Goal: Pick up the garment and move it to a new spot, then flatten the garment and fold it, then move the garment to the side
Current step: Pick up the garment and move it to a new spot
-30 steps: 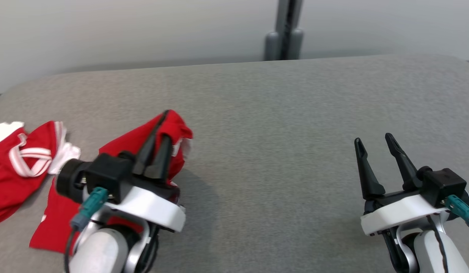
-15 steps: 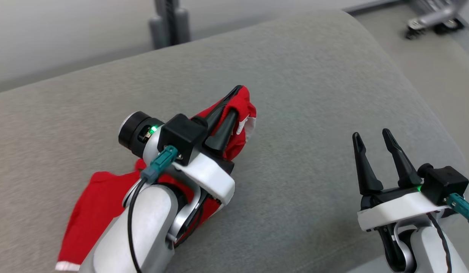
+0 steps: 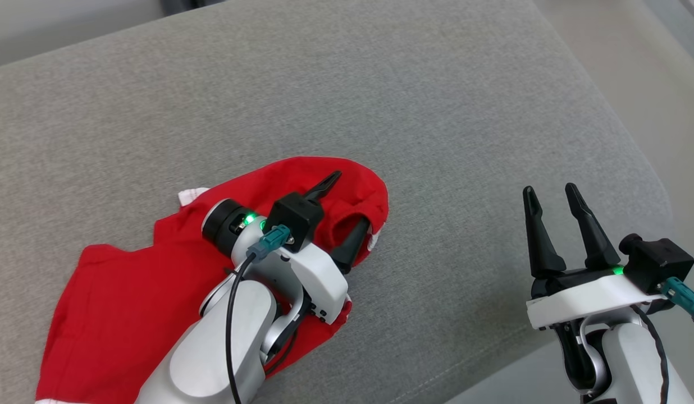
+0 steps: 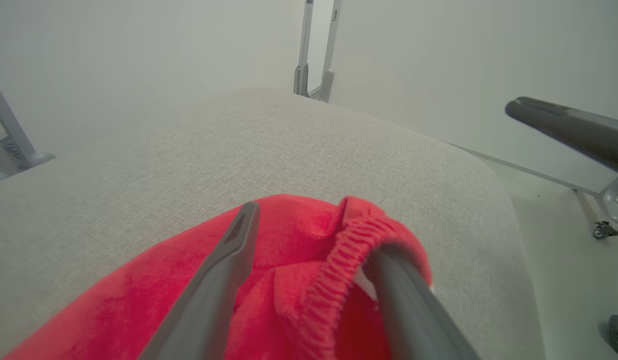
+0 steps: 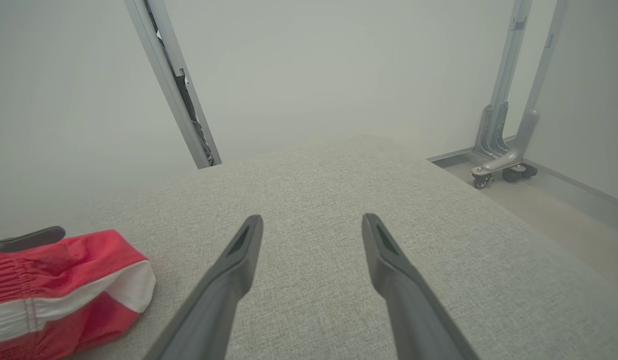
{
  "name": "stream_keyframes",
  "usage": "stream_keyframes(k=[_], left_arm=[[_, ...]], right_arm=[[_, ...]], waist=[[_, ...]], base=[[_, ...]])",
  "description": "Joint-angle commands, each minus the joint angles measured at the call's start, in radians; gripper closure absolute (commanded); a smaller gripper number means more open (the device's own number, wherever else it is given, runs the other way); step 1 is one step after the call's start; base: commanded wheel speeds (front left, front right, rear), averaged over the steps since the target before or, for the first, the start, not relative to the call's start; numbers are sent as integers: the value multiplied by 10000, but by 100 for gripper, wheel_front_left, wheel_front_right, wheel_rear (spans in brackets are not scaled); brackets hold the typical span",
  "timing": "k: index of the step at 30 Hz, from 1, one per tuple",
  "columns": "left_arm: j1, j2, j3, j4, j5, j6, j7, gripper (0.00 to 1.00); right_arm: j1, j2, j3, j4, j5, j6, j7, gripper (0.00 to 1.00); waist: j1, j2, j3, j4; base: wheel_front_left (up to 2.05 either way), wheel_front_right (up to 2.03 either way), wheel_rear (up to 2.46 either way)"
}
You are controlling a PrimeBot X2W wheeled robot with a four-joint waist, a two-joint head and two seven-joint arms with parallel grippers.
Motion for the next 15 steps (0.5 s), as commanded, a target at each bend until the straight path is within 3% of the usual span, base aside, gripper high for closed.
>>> stream_keyframes(k=[1,7,12,15], left_arm=[[-87,46,-48,153,-50,-99,-148,0],[515,129,-67,-19,-374,-211,-391,0],[958,390,-31,-639,-313,47,-514,0],[1535,618,463,-1442,-548,554,-807,0]], right_arm=[[-151,-33,-30,96,-77,-3,-94,0],[-36,-38,-245,280,-306,-3,-104,0],[92,-41,-538,256,-536,-3,-15,0],[238,-40,-824,84,-755,-3,88,0]], waist=[[0,0,-128,284],[0,0,-638,1011],[0,0,-952,1599],[0,0,-1226,2150]], base=[[0,0,0],[0,0,0],[0,0,0],[0,0,0]])
